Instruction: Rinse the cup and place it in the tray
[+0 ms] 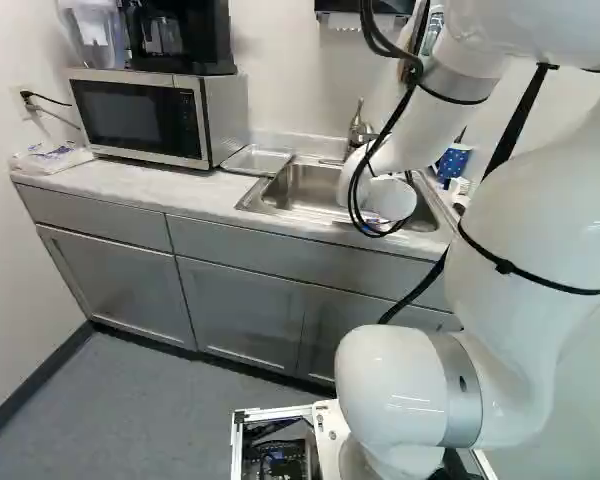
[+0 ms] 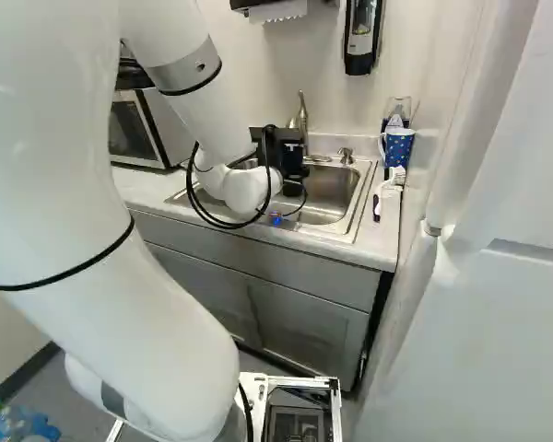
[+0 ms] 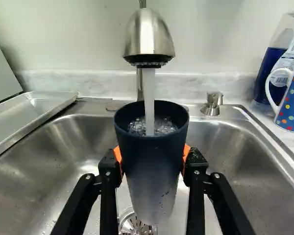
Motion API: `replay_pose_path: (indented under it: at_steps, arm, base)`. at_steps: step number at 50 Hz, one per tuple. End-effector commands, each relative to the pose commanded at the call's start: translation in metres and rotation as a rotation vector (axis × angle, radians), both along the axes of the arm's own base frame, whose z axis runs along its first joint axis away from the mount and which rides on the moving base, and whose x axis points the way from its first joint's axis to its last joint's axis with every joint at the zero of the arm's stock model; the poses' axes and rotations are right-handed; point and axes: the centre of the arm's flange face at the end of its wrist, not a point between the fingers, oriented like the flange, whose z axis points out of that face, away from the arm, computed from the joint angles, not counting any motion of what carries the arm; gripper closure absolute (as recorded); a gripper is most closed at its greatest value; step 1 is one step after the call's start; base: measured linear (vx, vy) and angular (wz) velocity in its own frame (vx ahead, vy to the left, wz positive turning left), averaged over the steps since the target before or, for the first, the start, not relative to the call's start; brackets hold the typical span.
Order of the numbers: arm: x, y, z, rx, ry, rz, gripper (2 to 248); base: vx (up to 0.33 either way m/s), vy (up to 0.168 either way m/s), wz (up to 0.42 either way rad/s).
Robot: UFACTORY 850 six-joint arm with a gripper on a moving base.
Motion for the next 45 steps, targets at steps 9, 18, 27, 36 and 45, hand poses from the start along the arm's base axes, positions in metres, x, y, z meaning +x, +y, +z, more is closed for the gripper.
replay_pose_path:
  at_steps: [9, 18, 27, 36, 45]
  arm:
    - [-0.001, 0.006, 0.000, 0.000, 0.000, 0.012, 124]
    - [-0.002, 0.017, 0.000, 0.000, 0.000, 0.038, 124]
    - [-0.002, 0.030, 0.000, 0.000, 0.000, 0.067, 124]
    - [-0.001, 0.042, 0.002, -0.001, -0.004, 0.097, 124]
    - [0.001, 0.055, 0.009, -0.003, -0.022, 0.127, 124]
  base:
    - [0.000, 0.000, 0.000]
    - [0.000, 0.000, 0.000]
    - [0.000, 0.000, 0.000]
    - [0.000, 0.000, 0.000]
    - [0.000, 0.000, 0.000]
